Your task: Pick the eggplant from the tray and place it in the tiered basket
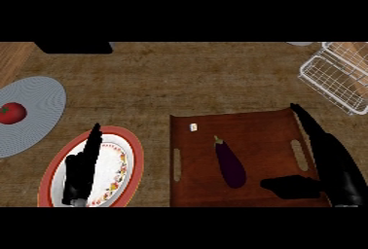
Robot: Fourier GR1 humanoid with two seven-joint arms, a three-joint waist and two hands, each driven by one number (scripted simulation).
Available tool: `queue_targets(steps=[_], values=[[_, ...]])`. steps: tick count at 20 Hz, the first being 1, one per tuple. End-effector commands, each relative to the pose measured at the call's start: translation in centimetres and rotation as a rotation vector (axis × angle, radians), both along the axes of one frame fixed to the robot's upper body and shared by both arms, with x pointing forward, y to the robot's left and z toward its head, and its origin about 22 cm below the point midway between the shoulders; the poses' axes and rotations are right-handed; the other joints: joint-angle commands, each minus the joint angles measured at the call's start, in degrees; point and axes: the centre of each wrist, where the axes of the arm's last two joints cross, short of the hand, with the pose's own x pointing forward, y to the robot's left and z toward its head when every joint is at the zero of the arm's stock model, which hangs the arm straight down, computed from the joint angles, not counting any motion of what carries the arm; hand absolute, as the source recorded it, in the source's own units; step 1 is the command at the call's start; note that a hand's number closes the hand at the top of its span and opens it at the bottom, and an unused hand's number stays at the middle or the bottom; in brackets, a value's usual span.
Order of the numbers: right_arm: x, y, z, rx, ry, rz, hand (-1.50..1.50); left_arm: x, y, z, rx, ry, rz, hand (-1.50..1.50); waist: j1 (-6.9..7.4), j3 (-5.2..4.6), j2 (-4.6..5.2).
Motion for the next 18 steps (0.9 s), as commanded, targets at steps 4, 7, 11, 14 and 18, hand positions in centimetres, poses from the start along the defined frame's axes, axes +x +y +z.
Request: queue_targets(steps=[4,7,11,14,18], values=[[-0.6,5.4,2.1,-0.299,0.117,-0.064,-1.50,0.2,-0.6,-0.3,-0.004,0.007,-0.005,0.00,0.84,0.06,0.27],[0.6,7.9,1.3,-0.315,0.130,-0.083,-1.50,0.0,-0.4,0.4,-0.012,0.012,-0.027,0.00,1.04,0.19,0.36],[0.6,10.9,1.3,-0.369,0.145,-0.082,-1.50,-0.5,-0.3,-0.3,0.007,0.028,-0.012,0.00,0.89,0.17,0.28],[1.6,12.5,-1.0,-0.443,0.169,-0.067,-1.50,0.2,-0.4,-0.5,0.002,0.018,-0.017,0.00,0.71,0.17,0.48],[1.8,12.6,-2.3,-0.530,0.263,-0.080,-1.50,-0.3,-0.6,-0.6,-0.010,0.033,-0.011,0.00,0.23,0.17,0.28]])
